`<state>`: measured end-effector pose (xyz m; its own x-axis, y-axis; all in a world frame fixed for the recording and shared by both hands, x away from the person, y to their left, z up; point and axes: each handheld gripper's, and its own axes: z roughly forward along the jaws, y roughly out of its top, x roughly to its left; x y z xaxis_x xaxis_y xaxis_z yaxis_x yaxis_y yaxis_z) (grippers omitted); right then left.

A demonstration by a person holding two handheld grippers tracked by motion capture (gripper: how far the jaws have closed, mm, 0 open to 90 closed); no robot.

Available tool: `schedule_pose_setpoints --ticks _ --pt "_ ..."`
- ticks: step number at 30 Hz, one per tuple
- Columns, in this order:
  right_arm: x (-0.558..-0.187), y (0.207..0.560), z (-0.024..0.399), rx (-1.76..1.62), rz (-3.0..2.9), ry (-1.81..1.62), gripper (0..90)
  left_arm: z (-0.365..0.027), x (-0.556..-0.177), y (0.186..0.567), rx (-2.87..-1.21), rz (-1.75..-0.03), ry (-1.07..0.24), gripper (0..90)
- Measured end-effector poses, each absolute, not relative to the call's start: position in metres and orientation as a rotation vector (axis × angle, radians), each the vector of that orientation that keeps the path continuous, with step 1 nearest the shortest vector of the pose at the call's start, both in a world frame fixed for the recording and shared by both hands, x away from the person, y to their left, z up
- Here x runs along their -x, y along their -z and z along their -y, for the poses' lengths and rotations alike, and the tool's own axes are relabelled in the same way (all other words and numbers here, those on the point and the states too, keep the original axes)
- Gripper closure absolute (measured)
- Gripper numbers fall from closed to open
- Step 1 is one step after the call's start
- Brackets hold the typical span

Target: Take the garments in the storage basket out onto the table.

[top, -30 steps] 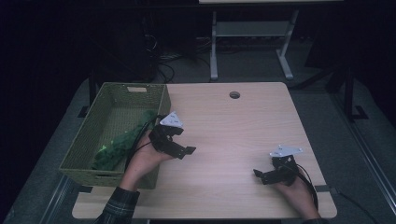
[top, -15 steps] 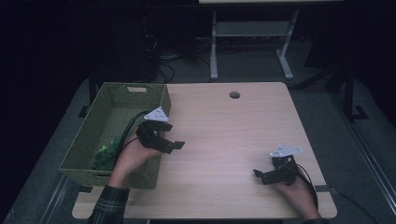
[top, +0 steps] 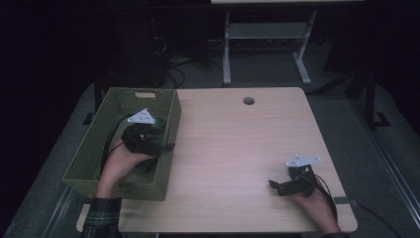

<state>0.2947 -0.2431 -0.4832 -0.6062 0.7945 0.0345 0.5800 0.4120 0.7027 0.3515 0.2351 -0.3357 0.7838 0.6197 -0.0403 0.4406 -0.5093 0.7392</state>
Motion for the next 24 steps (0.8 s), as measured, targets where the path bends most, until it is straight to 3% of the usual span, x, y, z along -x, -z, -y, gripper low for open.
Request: schedule_pose_setpoints --ticks 10,24 --pt "-0.295 0.483 0.243 -1.192 -2.368 -0.996 1.0 -0.252 -0.351 0.334 -2.198 -0.812 -0.336 26.6" --pt "-0.295 0.483 0.243 -1.192 -2.368 -0.995 1.0 -0.286 -0.355 0.343 -2.224 -0.861 -0.388 43.1"
